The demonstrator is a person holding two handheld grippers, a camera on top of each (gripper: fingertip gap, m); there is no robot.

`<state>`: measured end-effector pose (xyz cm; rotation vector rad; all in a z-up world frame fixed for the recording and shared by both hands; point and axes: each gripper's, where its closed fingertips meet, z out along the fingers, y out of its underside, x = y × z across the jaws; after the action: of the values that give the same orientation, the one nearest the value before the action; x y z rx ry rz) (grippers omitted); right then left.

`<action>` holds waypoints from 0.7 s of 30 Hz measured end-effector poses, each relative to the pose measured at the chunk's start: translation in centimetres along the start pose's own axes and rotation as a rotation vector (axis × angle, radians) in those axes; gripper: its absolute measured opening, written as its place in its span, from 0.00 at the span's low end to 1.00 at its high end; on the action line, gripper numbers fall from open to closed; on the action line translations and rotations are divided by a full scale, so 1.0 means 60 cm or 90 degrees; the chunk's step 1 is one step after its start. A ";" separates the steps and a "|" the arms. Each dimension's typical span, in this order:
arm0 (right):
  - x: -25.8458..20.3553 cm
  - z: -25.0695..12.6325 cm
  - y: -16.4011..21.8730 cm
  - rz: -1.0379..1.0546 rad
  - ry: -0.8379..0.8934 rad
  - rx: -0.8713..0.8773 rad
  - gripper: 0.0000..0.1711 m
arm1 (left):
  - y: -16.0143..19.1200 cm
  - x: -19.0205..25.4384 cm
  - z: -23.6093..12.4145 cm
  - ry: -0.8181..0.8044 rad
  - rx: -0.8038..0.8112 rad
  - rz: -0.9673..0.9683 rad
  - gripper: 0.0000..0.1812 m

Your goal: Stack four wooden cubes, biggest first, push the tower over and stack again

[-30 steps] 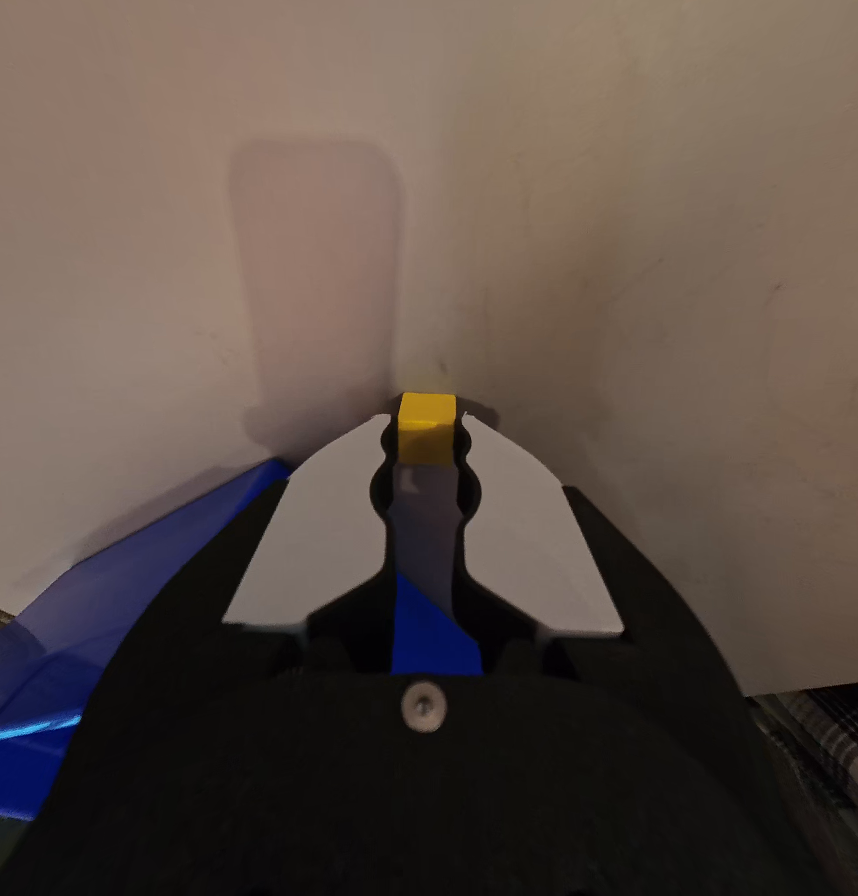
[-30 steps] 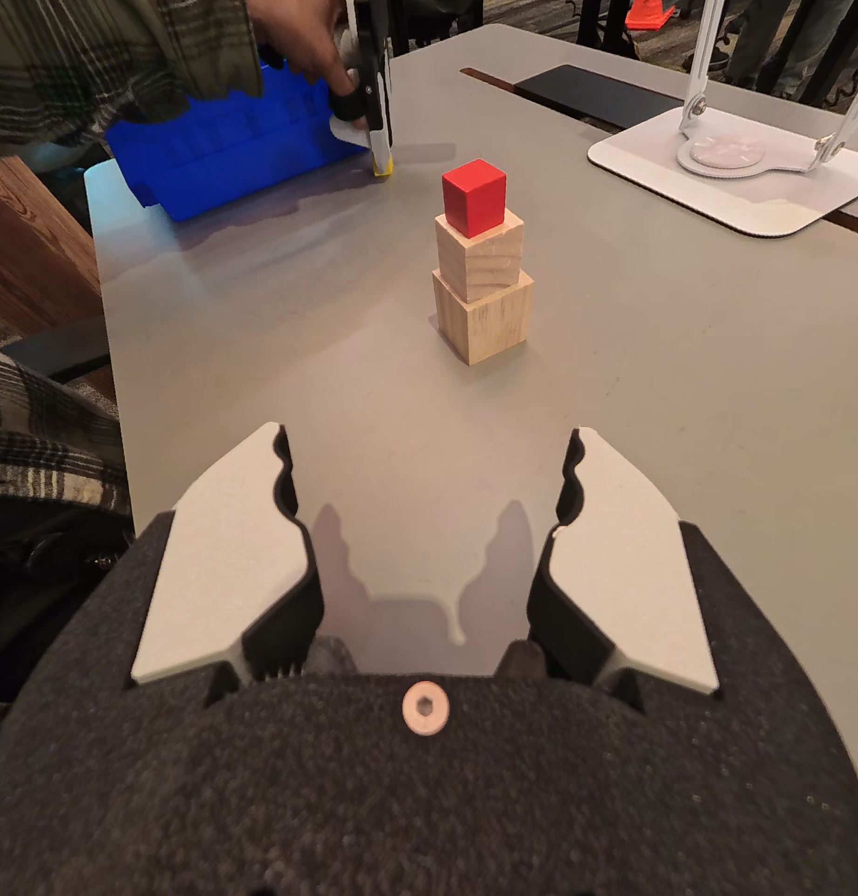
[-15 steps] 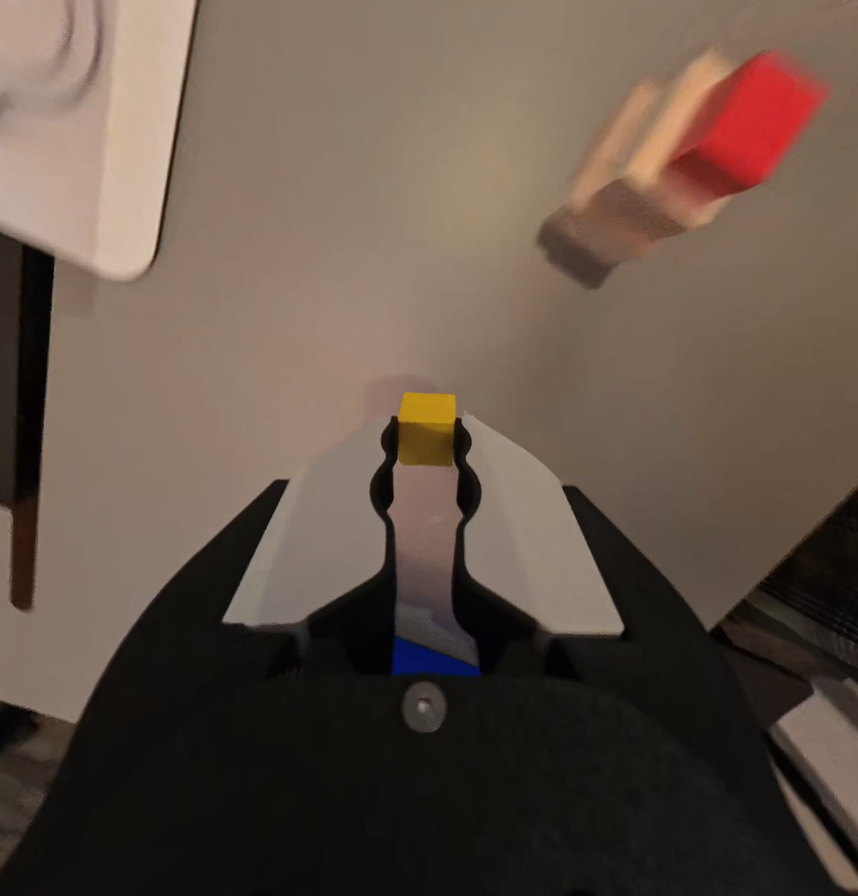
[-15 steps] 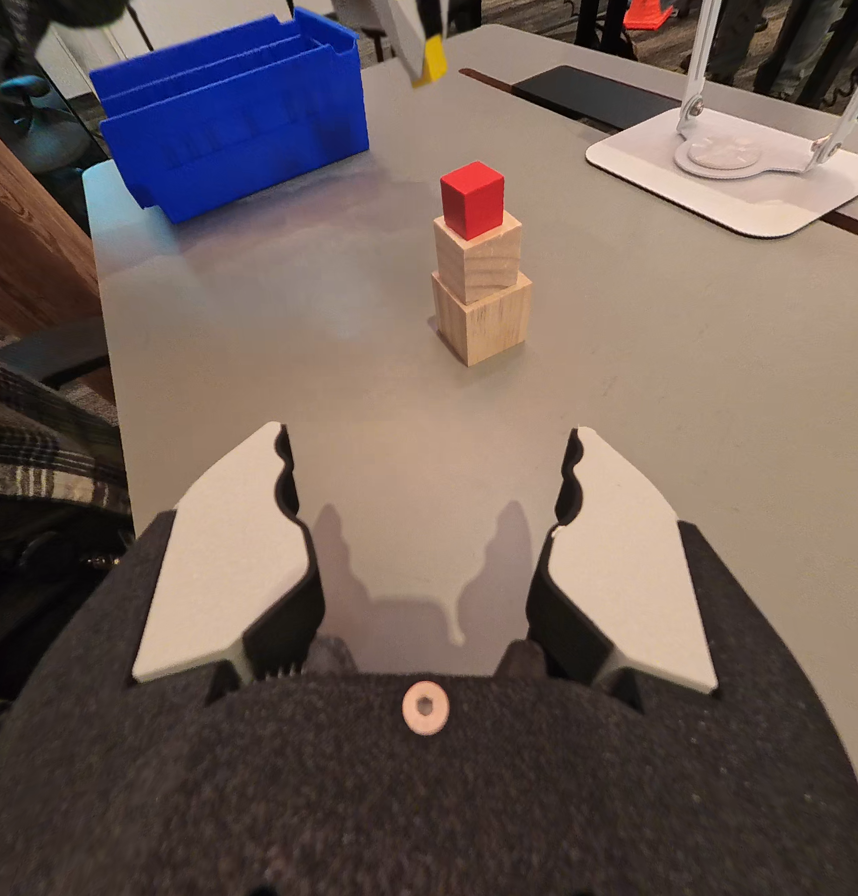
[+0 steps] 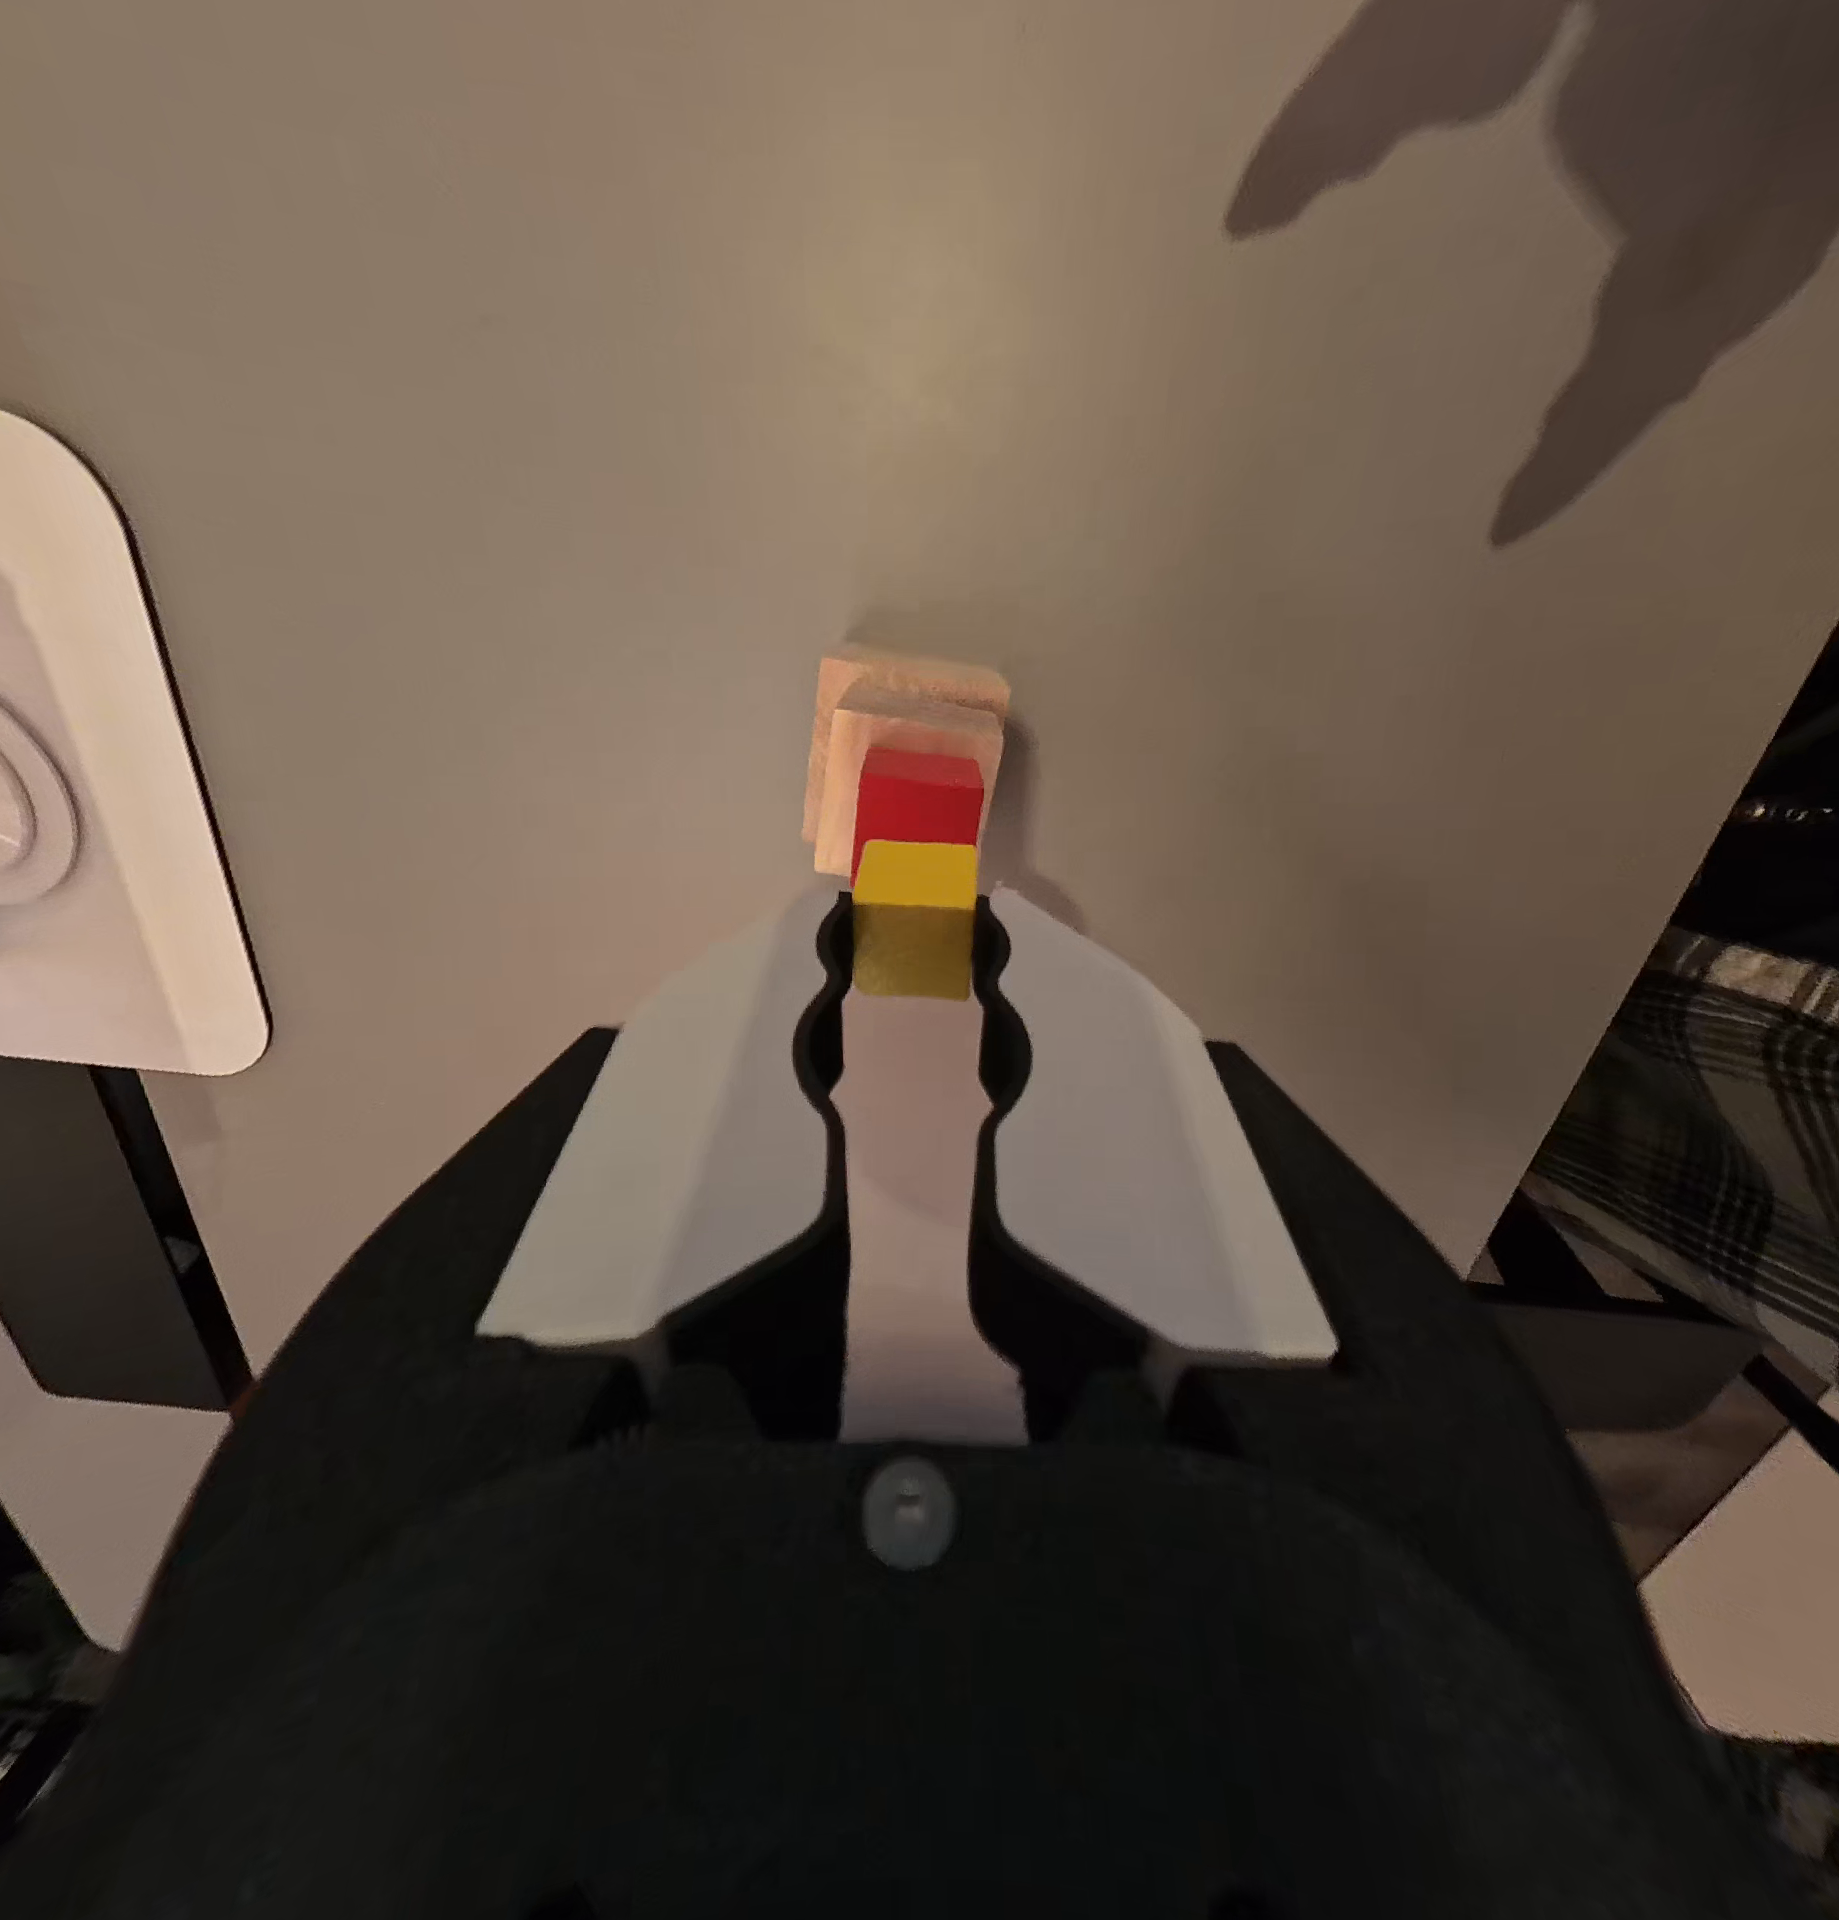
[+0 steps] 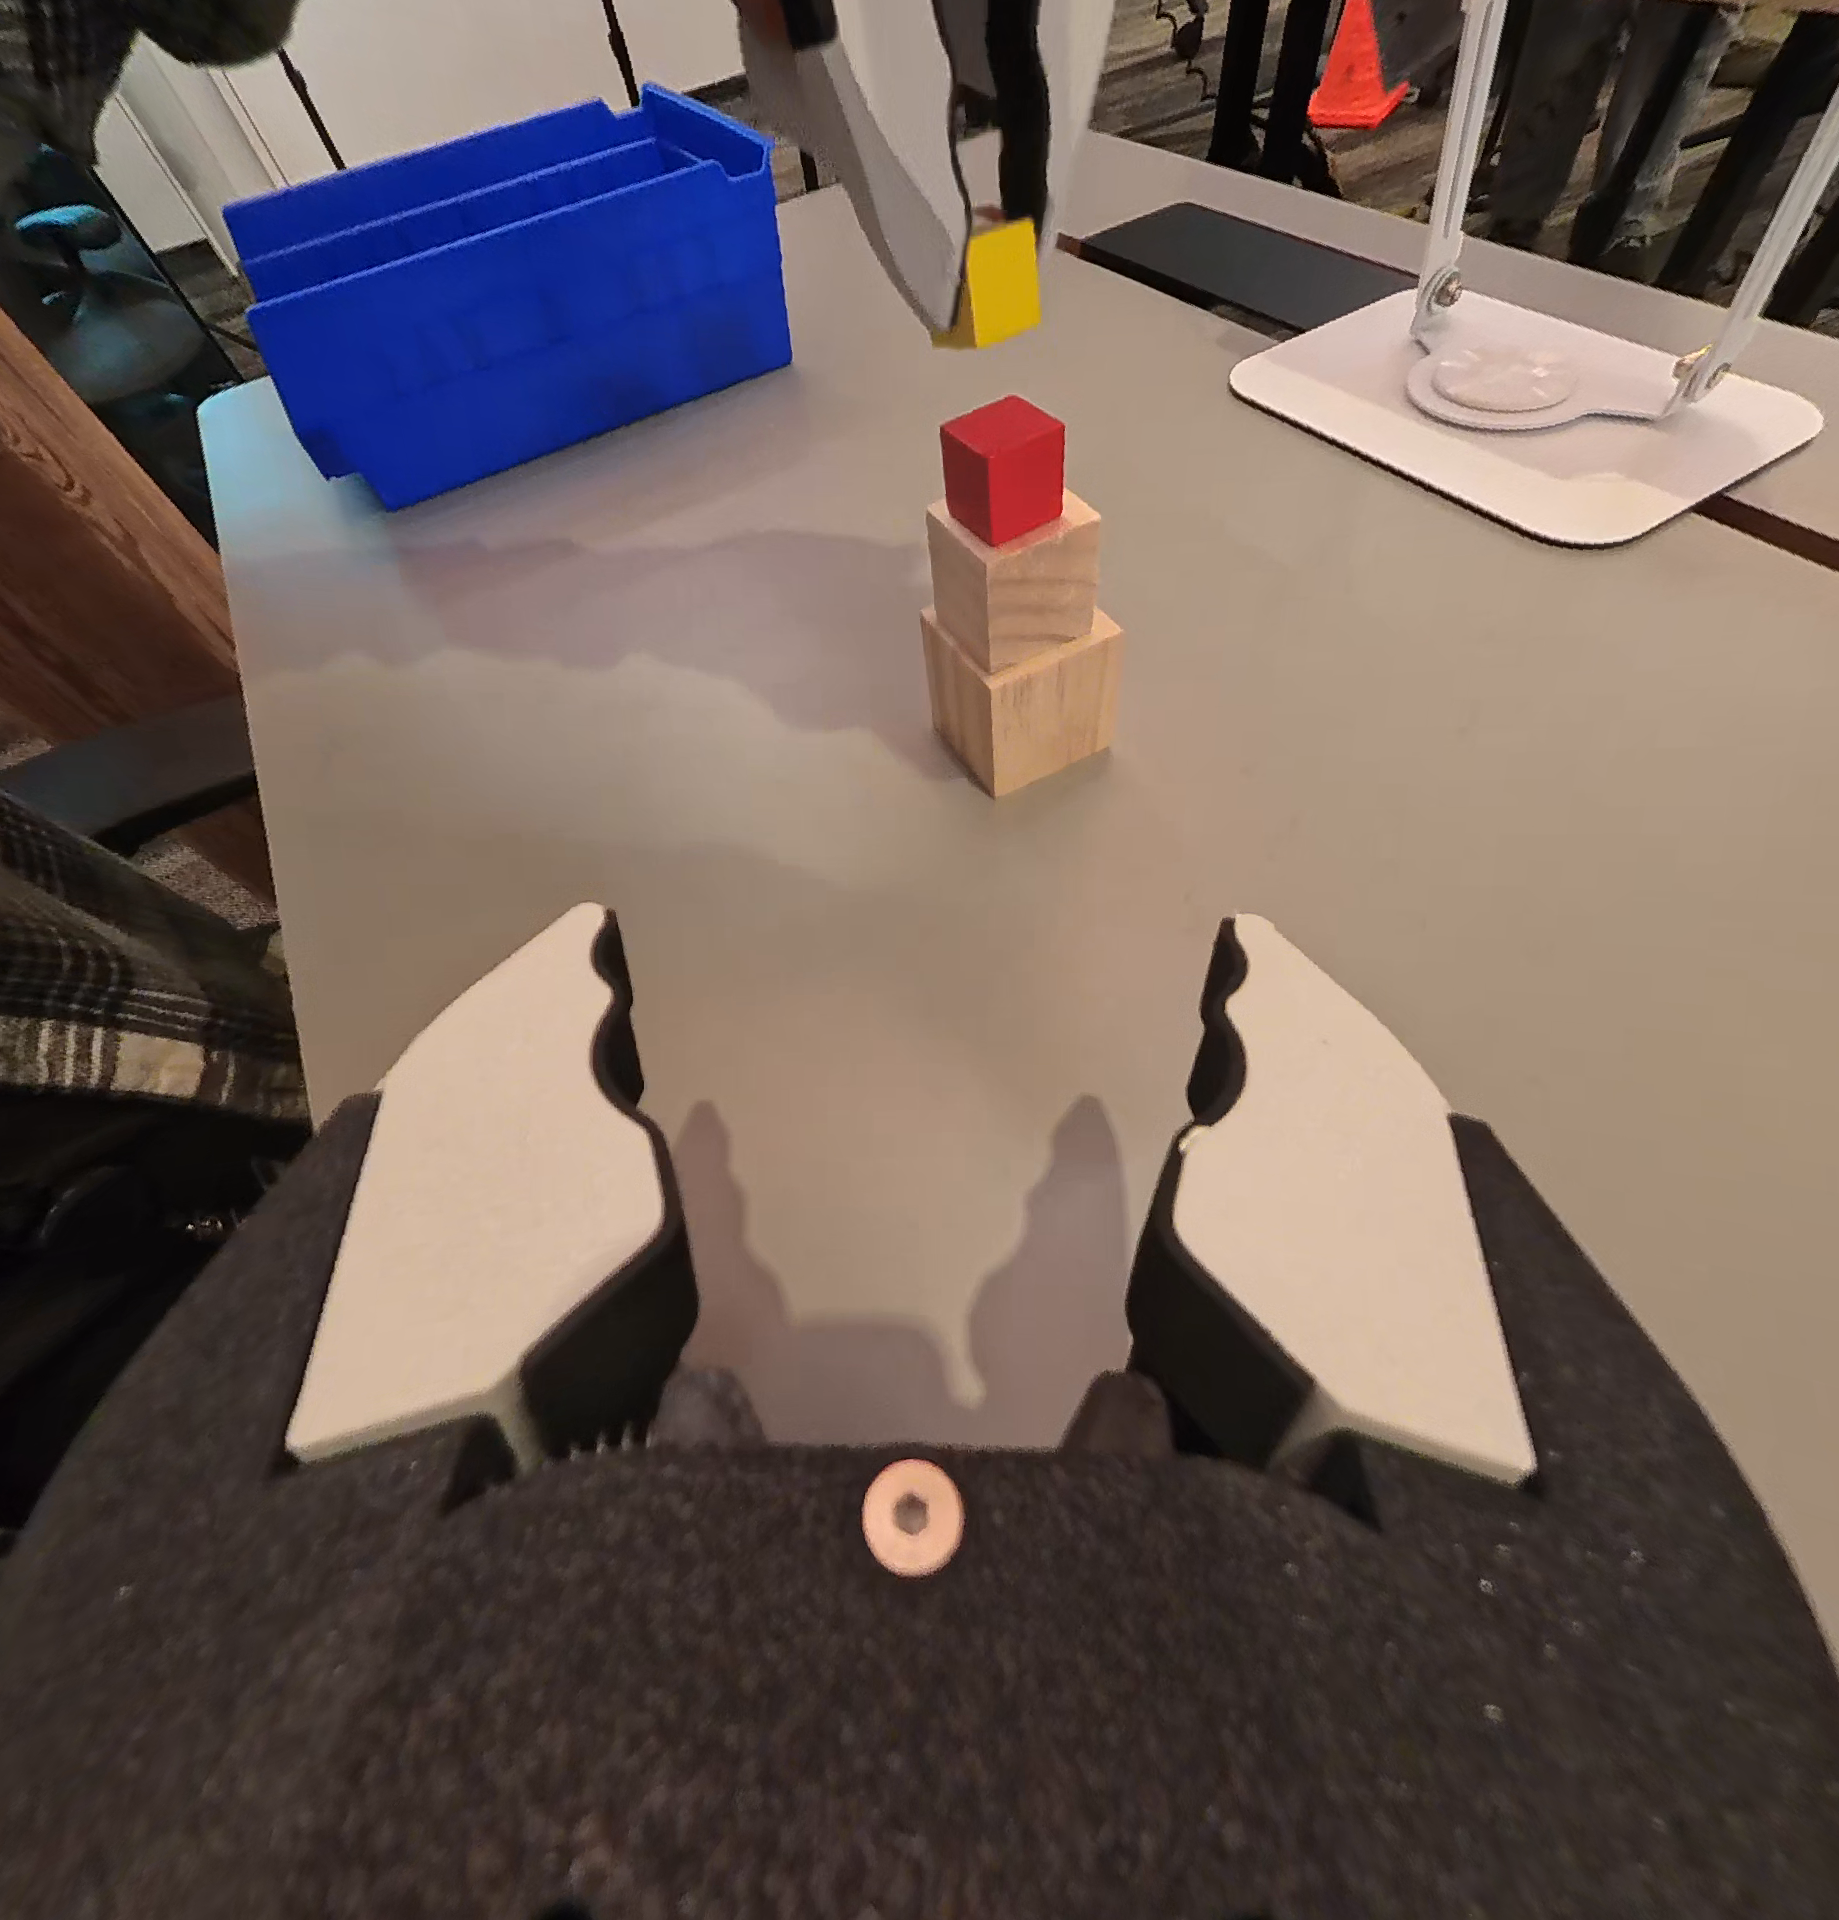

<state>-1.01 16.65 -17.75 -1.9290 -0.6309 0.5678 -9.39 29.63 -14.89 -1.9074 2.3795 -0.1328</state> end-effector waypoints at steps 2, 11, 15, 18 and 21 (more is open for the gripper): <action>-0.001 -0.001 -0.001 -0.001 -0.001 0.000 0.61 | -0.001 -0.001 0.007 -0.003 -0.010 0.005 0.12; -0.002 -0.005 -0.005 -0.006 0.002 0.004 0.61 | -0.002 0.000 0.021 0.004 -0.035 0.017 0.12; -0.004 -0.004 -0.004 -0.008 0.001 0.001 0.61 | -0.002 0.000 0.025 0.006 -0.040 0.022 0.12; -0.004 -0.005 -0.006 -0.008 0.001 0.003 0.61 | 0.000 0.001 0.027 0.009 -0.050 0.030 0.12; -0.003 -0.006 -0.006 -0.008 0.002 0.004 0.61 | -0.001 0.001 0.029 0.010 -0.053 0.038 0.12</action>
<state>-0.99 16.41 -17.26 -1.9186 -0.6386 0.5578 -9.13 29.51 -16.60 -1.8736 2.4879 -0.0459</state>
